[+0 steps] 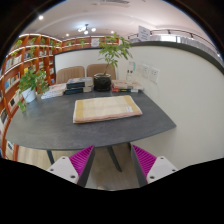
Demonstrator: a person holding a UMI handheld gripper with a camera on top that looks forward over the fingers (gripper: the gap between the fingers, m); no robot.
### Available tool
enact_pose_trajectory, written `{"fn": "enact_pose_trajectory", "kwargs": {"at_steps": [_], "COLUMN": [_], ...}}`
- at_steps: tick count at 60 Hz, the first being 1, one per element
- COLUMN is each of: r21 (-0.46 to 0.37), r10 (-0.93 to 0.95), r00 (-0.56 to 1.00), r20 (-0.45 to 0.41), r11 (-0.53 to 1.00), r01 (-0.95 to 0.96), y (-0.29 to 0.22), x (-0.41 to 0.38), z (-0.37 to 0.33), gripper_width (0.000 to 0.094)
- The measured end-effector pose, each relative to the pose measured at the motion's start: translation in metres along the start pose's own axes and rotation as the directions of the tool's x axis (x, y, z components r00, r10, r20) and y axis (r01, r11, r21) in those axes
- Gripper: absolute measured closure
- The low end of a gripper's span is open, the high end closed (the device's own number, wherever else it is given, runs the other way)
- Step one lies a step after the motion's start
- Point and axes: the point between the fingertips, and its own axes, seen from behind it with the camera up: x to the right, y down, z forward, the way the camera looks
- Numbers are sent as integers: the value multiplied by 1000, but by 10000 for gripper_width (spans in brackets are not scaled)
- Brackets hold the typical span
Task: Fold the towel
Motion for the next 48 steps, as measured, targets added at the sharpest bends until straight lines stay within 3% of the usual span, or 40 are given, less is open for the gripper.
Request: {"fn": "enact_pose_trajectory", "kwargs": {"at_steps": [18,34,37,39,45,48], "r21": [-11,-51,-85,-60,-77,-80], "r10": [-82,-181,-186,-168,-146,-194], "r00": [978,962,961,964,977,973], "r20": [191,205,203,205,153,125], "r11": [996,979,975,981,984,976], "r01": [86,196,206,183,159,205], "y": [-62,-103,-95,-104,-101,-101], "x": [-138,-188,-189,-192,-179,-171], "z": [129,240,254,258,262,265], "gripper_width": [212,261,314,363,662,869]}}
